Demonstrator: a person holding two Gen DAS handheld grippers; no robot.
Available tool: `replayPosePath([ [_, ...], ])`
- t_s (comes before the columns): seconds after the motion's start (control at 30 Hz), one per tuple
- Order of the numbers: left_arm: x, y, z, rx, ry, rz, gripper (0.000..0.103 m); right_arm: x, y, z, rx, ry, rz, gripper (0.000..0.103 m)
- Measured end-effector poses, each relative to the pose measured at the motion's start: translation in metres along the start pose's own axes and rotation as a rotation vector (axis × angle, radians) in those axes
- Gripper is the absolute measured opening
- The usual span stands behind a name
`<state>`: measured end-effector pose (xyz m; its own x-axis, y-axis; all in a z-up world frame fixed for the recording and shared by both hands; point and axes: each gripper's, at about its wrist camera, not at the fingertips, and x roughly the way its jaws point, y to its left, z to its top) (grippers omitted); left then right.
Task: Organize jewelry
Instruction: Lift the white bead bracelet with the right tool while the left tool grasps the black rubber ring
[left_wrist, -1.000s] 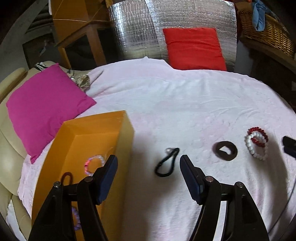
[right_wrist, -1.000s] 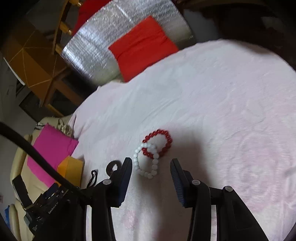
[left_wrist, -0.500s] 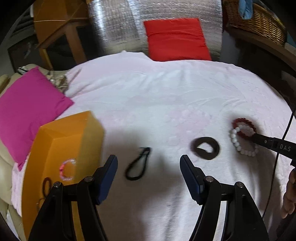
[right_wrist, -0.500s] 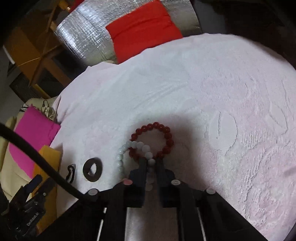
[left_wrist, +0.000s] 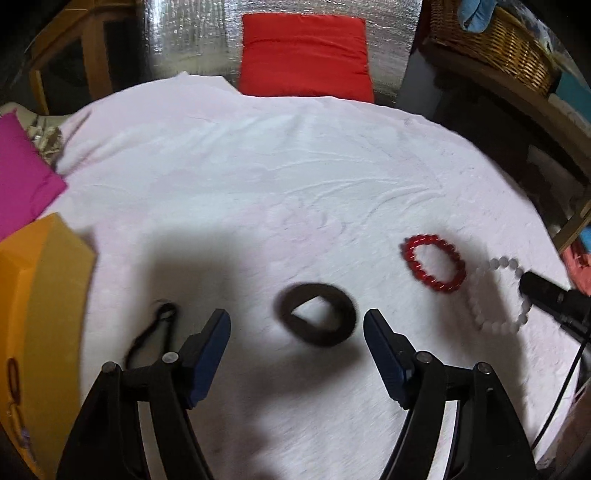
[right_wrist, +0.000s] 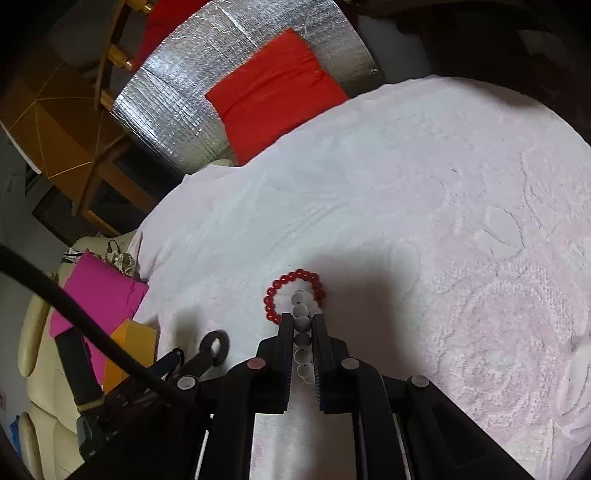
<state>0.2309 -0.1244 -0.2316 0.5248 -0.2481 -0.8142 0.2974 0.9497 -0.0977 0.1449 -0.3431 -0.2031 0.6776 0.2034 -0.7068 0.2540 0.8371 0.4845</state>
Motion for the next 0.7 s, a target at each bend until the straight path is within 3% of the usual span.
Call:
replayPosePath([
  [0.23,0.019,-0.007,-0.001,0.004,0.035,0.000,0.072,0.001,-0.002,-0.001,0.004,0.021,0.018,0.011],
  [0.33,0.017,-0.002,0.001,-0.001,0.003,0.006,0.034,-0.001,0.000,-0.001,-0.004,0.013,0.024,0.011],
  [0.37,0.014,0.000,0.001,-0.009,0.000,-0.018,0.017,-0.002,0.001,-0.001,-0.006,0.010,0.031,0.011],
  [0.4,0.013,0.003,0.002,-0.023,0.000,-0.043,0.010,-0.003,0.003,-0.001,-0.011,0.001,0.039,0.011],
  [0.7,-0.033,0.012,0.005,-0.061,-0.109,-0.056,0.010,-0.023,0.024,-0.006,-0.093,-0.098,0.074,0.011],
])
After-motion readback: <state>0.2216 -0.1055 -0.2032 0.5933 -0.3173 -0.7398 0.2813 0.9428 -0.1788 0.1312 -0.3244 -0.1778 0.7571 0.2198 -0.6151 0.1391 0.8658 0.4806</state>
